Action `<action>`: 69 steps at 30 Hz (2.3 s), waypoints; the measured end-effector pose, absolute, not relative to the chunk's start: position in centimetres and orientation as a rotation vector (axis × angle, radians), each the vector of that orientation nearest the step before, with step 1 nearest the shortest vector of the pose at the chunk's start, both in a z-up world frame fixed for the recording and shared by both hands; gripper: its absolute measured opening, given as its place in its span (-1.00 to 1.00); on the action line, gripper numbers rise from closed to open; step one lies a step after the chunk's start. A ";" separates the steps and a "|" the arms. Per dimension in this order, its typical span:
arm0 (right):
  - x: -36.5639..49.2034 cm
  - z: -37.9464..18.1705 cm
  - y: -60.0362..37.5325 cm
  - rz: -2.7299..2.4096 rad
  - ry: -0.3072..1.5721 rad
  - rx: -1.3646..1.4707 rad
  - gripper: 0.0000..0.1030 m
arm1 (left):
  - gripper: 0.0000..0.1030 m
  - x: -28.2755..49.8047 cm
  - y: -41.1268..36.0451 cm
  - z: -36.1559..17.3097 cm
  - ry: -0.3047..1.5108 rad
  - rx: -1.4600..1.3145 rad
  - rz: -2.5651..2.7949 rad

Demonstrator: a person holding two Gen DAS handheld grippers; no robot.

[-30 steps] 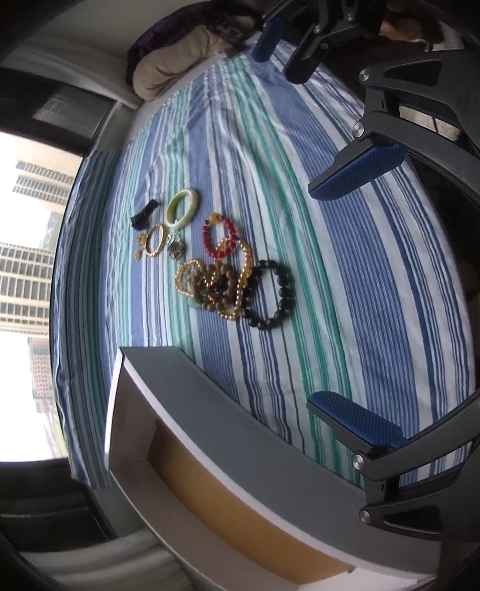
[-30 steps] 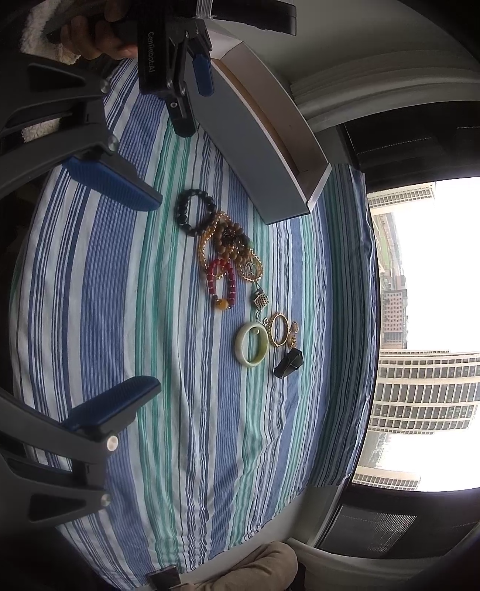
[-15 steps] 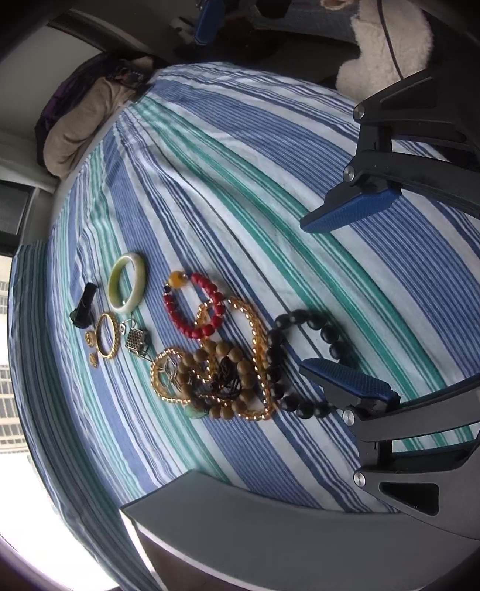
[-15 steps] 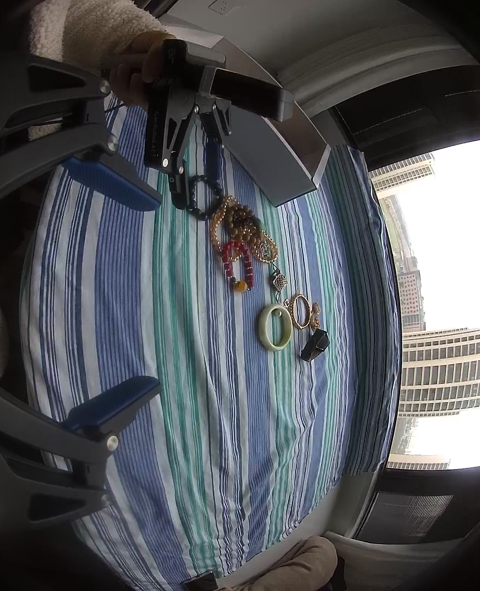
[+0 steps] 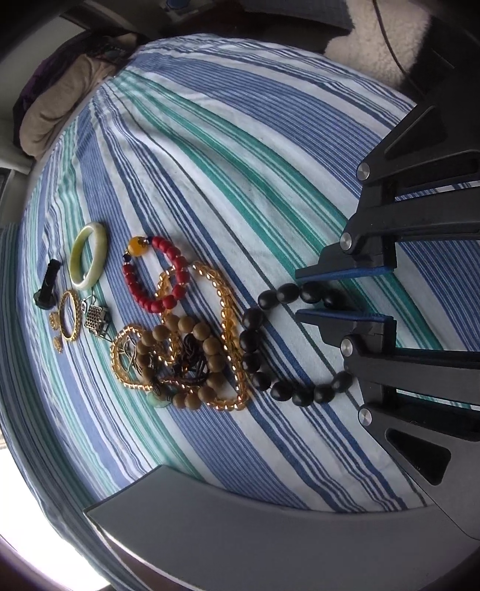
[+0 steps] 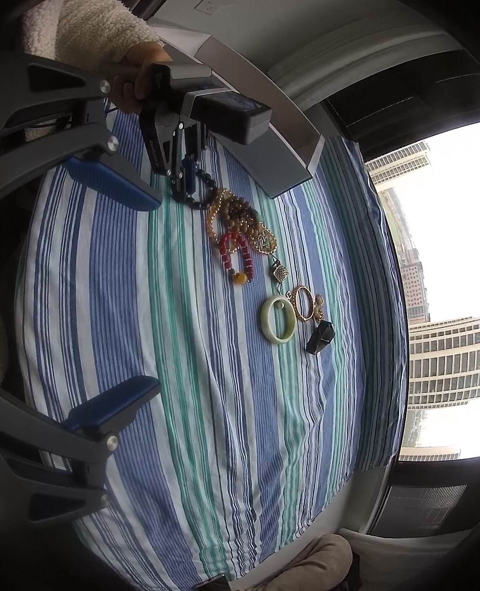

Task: Organize jewelry
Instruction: 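Grasp the black bead bracelet with the left tool while the right tool grasps the red bead bracelet, then carry both bracelets into the white box and open both tools to release them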

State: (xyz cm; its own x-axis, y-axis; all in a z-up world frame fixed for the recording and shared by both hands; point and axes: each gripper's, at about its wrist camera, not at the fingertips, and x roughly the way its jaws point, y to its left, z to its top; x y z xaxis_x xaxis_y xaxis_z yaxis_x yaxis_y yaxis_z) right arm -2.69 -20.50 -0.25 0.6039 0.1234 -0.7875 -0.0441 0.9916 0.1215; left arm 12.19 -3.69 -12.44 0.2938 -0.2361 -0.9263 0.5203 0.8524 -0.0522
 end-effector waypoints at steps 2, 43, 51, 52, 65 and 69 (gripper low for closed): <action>-2.1 -0.2 -20.9 0.108 0.911 0.112 0.81 | -0.81 12.0 -3.0 -12.4 1.169 0.237 -0.480; 14.0 4.1 -7.8 0.417 1.008 0.022 -0.66 | -0.81 2.2 12.4 4.3 0.914 -0.249 -0.061; 12.2 10.8 4.2 0.738 0.904 -0.031 -0.66 | -0.81 1.3 22.4 7.6 0.832 -0.304 0.244; 12.2 10.9 6.0 0.775 0.898 -0.050 -0.66 | -0.81 1.4 23.6 7.2 0.837 -0.312 0.283; 12.5 3.9 20.0 0.877 0.964 -0.257 -0.56 | -0.49 2.6 29.4 -0.3 0.961 -0.339 0.516; 12.2 5.5 18.1 0.863 0.934 -0.214 -0.35 | 0.24 1.7 29.1 0.6 0.909 -0.353 0.528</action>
